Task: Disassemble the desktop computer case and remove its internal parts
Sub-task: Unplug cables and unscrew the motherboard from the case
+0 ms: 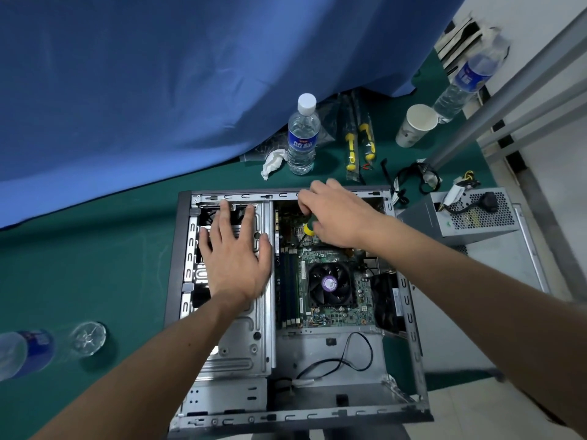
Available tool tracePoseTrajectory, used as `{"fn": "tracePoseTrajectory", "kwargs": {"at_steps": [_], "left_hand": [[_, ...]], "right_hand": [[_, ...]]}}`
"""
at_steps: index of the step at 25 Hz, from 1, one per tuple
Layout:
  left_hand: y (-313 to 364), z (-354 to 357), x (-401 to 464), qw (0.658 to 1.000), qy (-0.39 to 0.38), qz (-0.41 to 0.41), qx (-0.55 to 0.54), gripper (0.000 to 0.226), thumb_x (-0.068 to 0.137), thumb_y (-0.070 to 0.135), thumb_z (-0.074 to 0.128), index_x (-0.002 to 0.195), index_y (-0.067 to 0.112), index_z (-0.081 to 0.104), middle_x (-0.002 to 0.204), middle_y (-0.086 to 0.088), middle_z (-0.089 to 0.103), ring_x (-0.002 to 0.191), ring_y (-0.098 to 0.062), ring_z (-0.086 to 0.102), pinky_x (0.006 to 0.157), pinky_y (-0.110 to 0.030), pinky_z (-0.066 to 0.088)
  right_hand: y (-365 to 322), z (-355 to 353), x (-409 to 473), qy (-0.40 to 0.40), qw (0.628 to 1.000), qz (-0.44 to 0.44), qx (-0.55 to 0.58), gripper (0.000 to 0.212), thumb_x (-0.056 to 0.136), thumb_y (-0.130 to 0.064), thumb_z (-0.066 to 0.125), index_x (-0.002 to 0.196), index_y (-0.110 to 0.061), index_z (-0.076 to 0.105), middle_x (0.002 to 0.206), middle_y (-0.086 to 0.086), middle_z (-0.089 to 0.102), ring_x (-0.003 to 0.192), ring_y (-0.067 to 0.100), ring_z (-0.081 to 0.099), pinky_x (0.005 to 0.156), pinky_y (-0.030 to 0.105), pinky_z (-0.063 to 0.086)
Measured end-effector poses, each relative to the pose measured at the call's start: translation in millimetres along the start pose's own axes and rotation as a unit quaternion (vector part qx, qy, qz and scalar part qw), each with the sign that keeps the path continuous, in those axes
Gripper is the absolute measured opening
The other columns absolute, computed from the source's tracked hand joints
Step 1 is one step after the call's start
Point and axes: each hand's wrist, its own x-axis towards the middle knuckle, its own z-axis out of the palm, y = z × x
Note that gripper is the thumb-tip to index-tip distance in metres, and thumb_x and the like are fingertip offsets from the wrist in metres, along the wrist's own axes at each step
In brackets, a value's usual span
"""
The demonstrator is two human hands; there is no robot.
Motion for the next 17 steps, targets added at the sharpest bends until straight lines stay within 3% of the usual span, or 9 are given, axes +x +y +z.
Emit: {"fn": "tracePoseTrajectory", "kwargs": {"at_steps": [2, 5, 8, 10, 12, 14, 17], "left_hand": [[0, 0, 0, 1.000, -0.001, 0.001, 0.002, 0.058, 0.097, 0.053, 0.025, 0.152, 0.033, 0.027, 0.162, -0.011, 0.010, 0.145, -0.029, 0.019, 0.118, -0.051, 0.009], [0, 0, 0, 1.000, -0.003, -0.001, 0.000, 0.058, 0.097, 0.053, 0.024, 0.152, 0.033, 0.027, 0.162, -0.011, 0.011, 0.145, -0.029, 0.018, 0.119, -0.051, 0.009], [1, 0, 0, 1.000, -0.002, -0.002, 0.001, 0.059, 0.097, 0.053, 0.025, 0.152, 0.033, 0.027, 0.162, -0.011, 0.010, 0.146, -0.028, 0.018, 0.119, -0.051, 0.009], [0, 0, 0, 1.000, -0.002, -0.001, 0.002, 0.058, 0.097, 0.054, 0.024, 0.152, 0.033, 0.026, 0.162, -0.010, 0.010, 0.145, -0.028, 0.018, 0.118, -0.050, 0.008], [-1, 1, 0, 1.000, -0.003, 0.000, 0.001, 0.058, 0.098, 0.054, 0.024, 0.152, 0.033, 0.026, 0.163, -0.010, 0.009, 0.145, -0.029, 0.018, 0.118, -0.050, 0.008], [0, 1, 0, 1.000, -0.005, 0.000, 0.001, 0.059, 0.098, 0.054, 0.024, 0.152, 0.033, 0.026, 0.163, -0.010, 0.009, 0.146, -0.029, 0.018, 0.119, -0.050, 0.008], [1, 0, 0, 1.000, -0.004, -0.001, 0.007, 0.059, 0.097, 0.055, 0.022, 0.153, 0.033, 0.025, 0.163, -0.010, 0.009, 0.146, -0.028, 0.017, 0.119, -0.051, 0.009]], "right_hand": [[-1, 2, -3, -0.015, 1.000, 0.002, 0.005, 0.035, 0.080, -0.006, 0.066, 0.108, -0.017, 0.046, 0.110, 0.005, 0.043, 0.103, 0.026, 0.041, 0.077, 0.036, 0.043], [-3, 7, -1, -0.022, 0.996, 0.072, -0.044, 0.039, 0.097, -0.039, 0.055, 0.123, -0.012, 0.045, 0.113, 0.013, 0.049, 0.100, 0.035, 0.055, 0.073, 0.039, 0.045], [0, 7, 2, 0.009, 0.999, 0.020, -0.030, 0.019, 0.098, -0.025, 0.054, 0.113, -0.014, 0.049, 0.103, 0.006, 0.047, 0.095, 0.029, 0.054, 0.070, 0.036, 0.041], [1, 6, 0, 0.015, 1.000, -0.002, -0.002, 0.026, 0.089, -0.017, 0.062, 0.111, -0.018, 0.048, 0.106, 0.002, 0.041, 0.097, 0.023, 0.044, 0.075, 0.036, 0.043], [-2, 8, -3, 0.017, 1.000, 0.025, -0.002, 0.032, 0.092, -0.032, 0.061, 0.116, -0.016, 0.048, 0.109, 0.005, 0.041, 0.098, 0.026, 0.047, 0.077, 0.040, 0.047], [-4, 10, -2, 0.013, 0.998, 0.057, -0.034, 0.037, 0.099, -0.043, 0.048, 0.120, -0.012, 0.048, 0.110, 0.010, 0.047, 0.093, 0.031, 0.056, 0.069, 0.039, 0.045], [-1, 8, -2, 0.025, 1.000, 0.010, -0.001, 0.016, 0.097, -0.020, 0.054, 0.111, -0.016, 0.049, 0.106, 0.005, 0.046, 0.095, 0.028, 0.052, 0.072, 0.037, 0.043]]}}
